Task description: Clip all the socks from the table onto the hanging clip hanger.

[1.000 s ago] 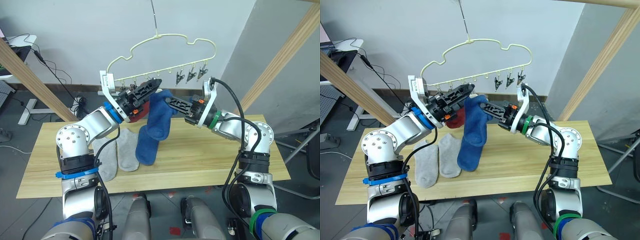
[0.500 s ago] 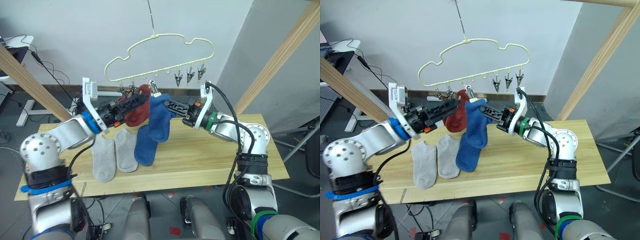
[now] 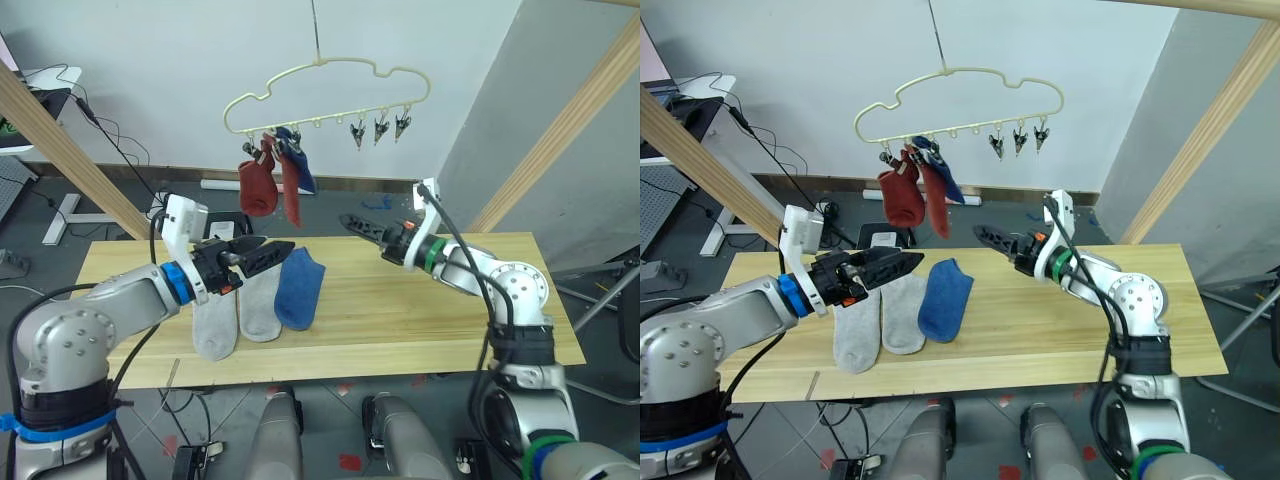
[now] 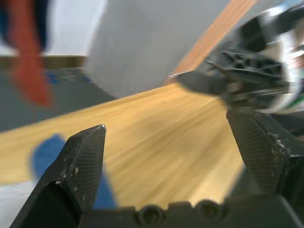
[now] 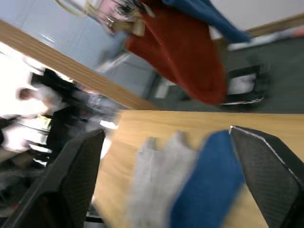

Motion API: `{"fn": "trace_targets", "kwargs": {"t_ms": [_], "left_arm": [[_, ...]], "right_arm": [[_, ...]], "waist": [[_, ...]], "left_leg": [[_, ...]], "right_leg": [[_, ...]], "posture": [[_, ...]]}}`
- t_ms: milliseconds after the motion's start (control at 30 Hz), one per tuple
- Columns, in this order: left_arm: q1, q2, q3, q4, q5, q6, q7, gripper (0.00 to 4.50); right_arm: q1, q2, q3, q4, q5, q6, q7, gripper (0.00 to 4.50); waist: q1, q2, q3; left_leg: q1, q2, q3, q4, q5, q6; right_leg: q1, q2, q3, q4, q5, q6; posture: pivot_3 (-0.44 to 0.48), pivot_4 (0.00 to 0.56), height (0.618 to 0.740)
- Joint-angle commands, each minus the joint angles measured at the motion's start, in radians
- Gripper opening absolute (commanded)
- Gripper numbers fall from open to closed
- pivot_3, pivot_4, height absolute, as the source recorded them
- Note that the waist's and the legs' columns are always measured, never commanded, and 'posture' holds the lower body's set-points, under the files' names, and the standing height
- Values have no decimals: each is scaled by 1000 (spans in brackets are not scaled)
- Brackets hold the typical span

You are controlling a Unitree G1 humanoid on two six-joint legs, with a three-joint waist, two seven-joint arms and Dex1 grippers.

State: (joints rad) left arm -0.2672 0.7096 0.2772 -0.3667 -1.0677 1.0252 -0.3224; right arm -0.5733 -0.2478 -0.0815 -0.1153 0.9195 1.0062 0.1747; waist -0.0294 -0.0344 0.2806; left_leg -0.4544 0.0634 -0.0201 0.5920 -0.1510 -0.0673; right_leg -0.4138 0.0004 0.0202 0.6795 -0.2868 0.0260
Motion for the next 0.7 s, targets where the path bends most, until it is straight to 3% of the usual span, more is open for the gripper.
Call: {"fn": "trace_targets", "kwargs": {"t_ms": [33,100,133,267,400,700], "left_arm": [[88,18,-37,-111,237,-171,30,4500],[140,24,-50,-135,296,-236,-19,4500],[158,4,-25,-141,261,-259,-71,4500],[197,-21,16,-132,216,-341,-228,4500],[235,-16,-1,-131,276,-438,-332,4500],[191,-79,27,-156,226,-488,-343,4500]], "right_arm": [[46,-40,65,-147,-178,-150,-2,4460],[71,-35,78,-196,-250,-211,-33,4460],[79,-16,77,-224,-264,-228,-54,4297],[85,6,143,-270,-393,-303,-85,3221],[71,43,200,-250,-510,-386,-101,3221],[-52,150,183,-20,-674,-571,-133,3221]], "waist": [[0,0,0],[-2,0,0],[-2,0,0],[0,0,0],[0,1,1],[0,1,1]], "left_leg": [[0,0,0,0,0,0],[0,1,3,-1,0,0],[-1,1,4,-1,0,0],[-1,2,6,-1,0,0],[-1,1,9,-1,0,0],[0,1,13,-1,0,0]], "right_leg": [[-1,0,0,0,0,0],[-3,0,3,1,0,0],[-4,0,3,1,0,0],[-6,0,5,1,0,0],[-6,0,12,1,0,0],[-7,0,17,1,0,0]], "posture": [[4,270,740],[4,270,740],[11,282,740],[18,290,740],[21,294,740],[29,295,740]]}}
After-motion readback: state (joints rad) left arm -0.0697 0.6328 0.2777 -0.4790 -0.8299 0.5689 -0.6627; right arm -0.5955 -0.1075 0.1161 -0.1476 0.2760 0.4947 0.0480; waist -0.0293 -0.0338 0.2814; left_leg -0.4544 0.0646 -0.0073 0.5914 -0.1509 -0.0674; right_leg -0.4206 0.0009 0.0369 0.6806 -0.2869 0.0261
